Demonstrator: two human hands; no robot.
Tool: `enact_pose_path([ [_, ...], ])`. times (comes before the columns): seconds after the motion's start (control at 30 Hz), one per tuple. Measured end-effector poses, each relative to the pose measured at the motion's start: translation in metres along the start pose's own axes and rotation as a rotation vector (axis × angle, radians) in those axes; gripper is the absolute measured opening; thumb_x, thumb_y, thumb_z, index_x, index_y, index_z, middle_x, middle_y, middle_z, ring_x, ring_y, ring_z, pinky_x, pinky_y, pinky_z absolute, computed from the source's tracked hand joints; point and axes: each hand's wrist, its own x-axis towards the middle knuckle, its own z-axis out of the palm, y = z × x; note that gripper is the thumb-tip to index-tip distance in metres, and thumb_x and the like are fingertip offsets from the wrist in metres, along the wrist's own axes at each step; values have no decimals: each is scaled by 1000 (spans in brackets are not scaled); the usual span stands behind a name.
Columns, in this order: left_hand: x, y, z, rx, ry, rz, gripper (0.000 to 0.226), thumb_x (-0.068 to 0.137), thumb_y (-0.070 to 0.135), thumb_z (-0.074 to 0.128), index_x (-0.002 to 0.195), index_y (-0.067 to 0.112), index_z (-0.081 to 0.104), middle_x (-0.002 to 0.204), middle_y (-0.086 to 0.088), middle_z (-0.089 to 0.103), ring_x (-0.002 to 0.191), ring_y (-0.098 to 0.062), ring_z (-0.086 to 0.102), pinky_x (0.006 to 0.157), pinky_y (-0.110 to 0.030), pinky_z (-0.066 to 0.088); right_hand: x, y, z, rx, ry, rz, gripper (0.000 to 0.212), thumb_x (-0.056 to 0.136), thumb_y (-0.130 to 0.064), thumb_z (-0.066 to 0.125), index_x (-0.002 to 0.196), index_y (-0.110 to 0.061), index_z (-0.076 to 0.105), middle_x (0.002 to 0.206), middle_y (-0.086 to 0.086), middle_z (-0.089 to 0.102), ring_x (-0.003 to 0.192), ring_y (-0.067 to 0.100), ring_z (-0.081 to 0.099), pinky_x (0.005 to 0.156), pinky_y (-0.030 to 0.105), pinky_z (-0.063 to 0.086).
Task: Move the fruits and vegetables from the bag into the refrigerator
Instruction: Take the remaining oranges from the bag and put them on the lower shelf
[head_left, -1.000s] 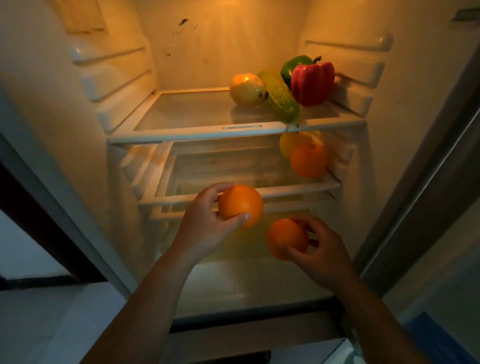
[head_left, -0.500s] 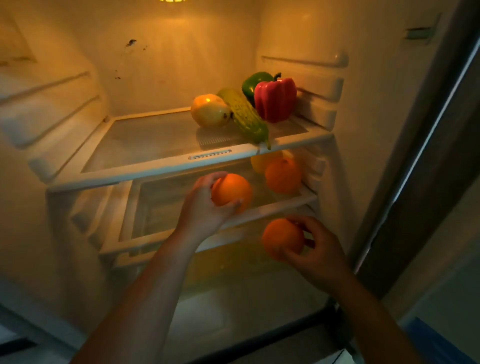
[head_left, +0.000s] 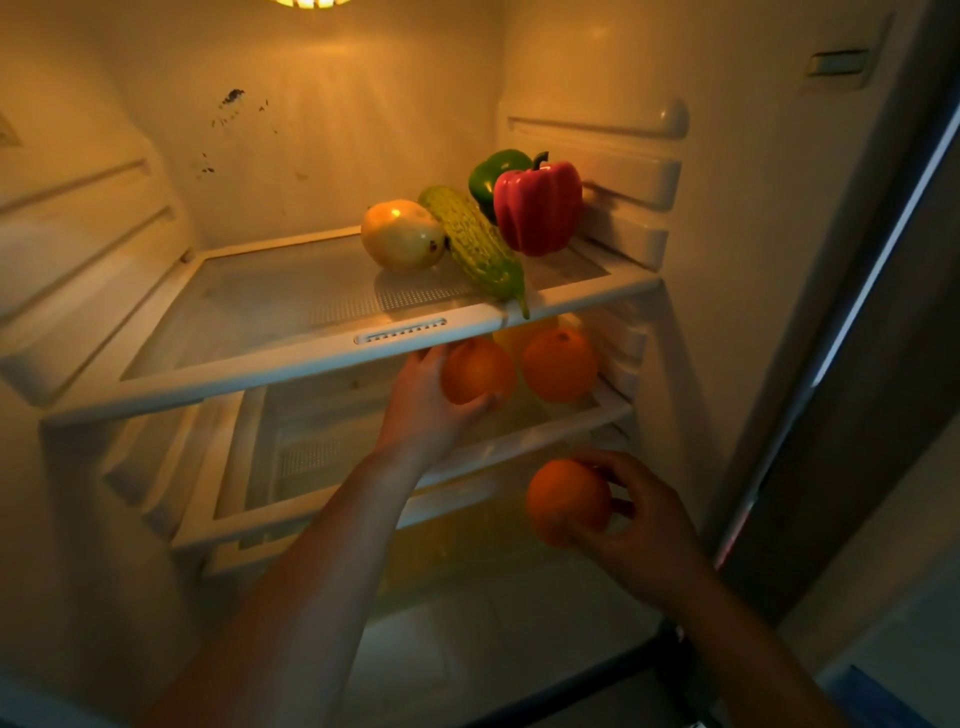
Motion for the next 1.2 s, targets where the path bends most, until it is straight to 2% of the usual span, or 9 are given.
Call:
enact_pose_path([
  [0.13, 6, 4, 4, 36, -13, 10, 72, 69, 30, 80, 132, 17, 46, 132, -8, 48, 122, -23, 45, 95, -27, 35, 1, 2, -1, -1, -5, 0, 51, 58, -33, 82, 102, -42, 55, 111, -21, 57, 100, -5, 55, 75, 17, 51],
  [0.23, 4, 3, 6, -3, -32, 43, 74, 68, 28, 81, 132, 18, 45, 134, -7, 45, 123, -23, 44, 100, -36, 42, 2, 4, -2, 1, -6, 12, 54, 62, -22, 84, 104, -40, 56, 112, -18, 57, 100, -3, 55, 76, 20, 51],
  [0.37, -2, -4, 6, -58, -36, 63, 74, 67, 26, 82, 131, 25, 46, 137, -5, 37, 125, -22, 42, 100, -44, 46, 2, 3, -2, 23, -4, 12, 55, 63, -17, 84, 103, -41, 55, 113, -18, 55, 102, 0, 55, 76, 19, 50],
  [0.5, -4, -10, 6, -50, -16, 68, 74, 66, 26, 83, 131, 28, 47, 134, -5, 36, 124, -22, 42, 100, -43, 46, 3, 4, 2, 59, 0, -1, 53, 64, -17, 83, 101, -42, 54, 113, -18, 54, 100, 2, 55, 78, 26, 51],
  [0.67, -1, -11, 7, -41, -2, 93, 75, 65, 22, 83, 131, 23, 47, 132, -7, 37, 122, -22, 43, 99, -35, 45, 6, 7, 6, 81, 1, -40, 52, 67, -18, 81, 101, -44, 51, 112, -26, 49, 101, -4, 51, 76, 20, 49],
  [0.77, 3, -11, 7, -10, 8, 103, 75, 66, 21, 82, 131, 19, 46, 134, -9, 38, 122, -23, 43, 99, -39, 46, 9, 8, 8, 73, -4, -67, 52, 68, -19, 81, 101, -45, 51, 113, -26, 49, 102, -5, 51, 77, 21, 50],
  [0.93, 18, -14, 9, 65, -9, 96, 80, 64, 23, 83, 134, 18, 45, 136, -10, 39, 123, -26, 45, 100, -44, 46, 15, 11, 6, 57, -1, -85, 50, 61, -33, 78, 105, -41, 54, 117, -12, 55, 105, 6, 53, 79, 29, 52],
  [1.07, 24, -14, 12, 82, -8, 105, 80, 66, 25, 82, 135, 19, 43, 137, -9, 38, 124, -28, 43, 101, -46, 45, 16, 12, 3, 39, 3, -103, 51, 56, -42, 74, 103, -42, 54, 115, -13, 55, 103, 3, 54, 79, 30, 53],
  [1.2, 27, -6, 14, 133, 5, 126, 76, 70, 21, 79, 136, 13, 41, 137, -14, 40, 127, -30, 40, 105, -41, 39, 14, 15, 0, 24, -9, -109, 51, 58, -38, 74, 105, -39, 54, 116, -16, 54, 104, 1, 53, 79, 27, 53],
])
